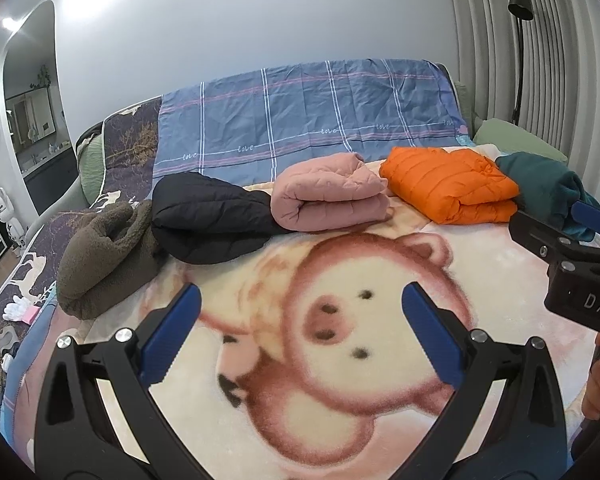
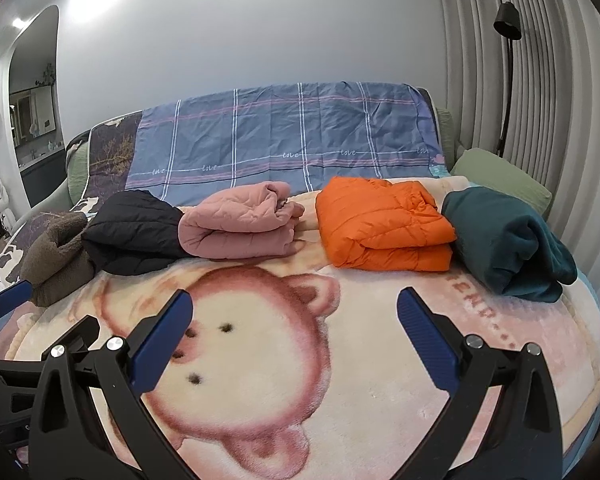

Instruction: Fold large clothes

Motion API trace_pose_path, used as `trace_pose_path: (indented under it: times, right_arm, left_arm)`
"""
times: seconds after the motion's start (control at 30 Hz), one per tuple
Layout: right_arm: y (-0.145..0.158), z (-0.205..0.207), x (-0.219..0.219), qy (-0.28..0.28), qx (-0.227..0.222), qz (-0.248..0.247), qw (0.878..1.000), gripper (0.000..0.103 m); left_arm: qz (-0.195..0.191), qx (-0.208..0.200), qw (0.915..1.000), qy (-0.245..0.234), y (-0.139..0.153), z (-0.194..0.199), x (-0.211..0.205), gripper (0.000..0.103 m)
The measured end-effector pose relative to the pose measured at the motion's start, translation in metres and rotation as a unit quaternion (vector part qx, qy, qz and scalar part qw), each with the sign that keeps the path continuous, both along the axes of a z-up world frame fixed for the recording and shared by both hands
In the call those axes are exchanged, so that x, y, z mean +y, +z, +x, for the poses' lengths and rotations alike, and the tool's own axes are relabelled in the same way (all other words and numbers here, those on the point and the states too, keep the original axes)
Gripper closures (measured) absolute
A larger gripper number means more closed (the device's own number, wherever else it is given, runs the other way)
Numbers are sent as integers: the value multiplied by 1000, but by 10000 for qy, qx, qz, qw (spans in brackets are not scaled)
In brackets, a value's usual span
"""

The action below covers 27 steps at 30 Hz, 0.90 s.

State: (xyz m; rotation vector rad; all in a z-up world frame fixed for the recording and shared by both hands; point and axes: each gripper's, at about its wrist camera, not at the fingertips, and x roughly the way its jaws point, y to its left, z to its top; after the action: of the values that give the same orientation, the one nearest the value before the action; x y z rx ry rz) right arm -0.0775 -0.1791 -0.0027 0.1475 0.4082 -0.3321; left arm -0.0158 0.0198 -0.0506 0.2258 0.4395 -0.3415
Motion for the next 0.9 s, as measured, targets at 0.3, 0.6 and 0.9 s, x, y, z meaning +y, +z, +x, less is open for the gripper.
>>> trace_pose_path:
  times: [0.3,0.6,0.9]
  right_arm:
    - [0,6,3,77,93,-19,9999,1]
    - [-1,14,5,119,176,-34,9998,1]
    - [-6,18,7,113,265,-26,9996,1]
  left_arm:
    - [36,84,10000,36,-4,8,3,2]
    - [44,171,9998,71,-7,14,5,2]
    - [45,236,9996,122,-9,18,6,2]
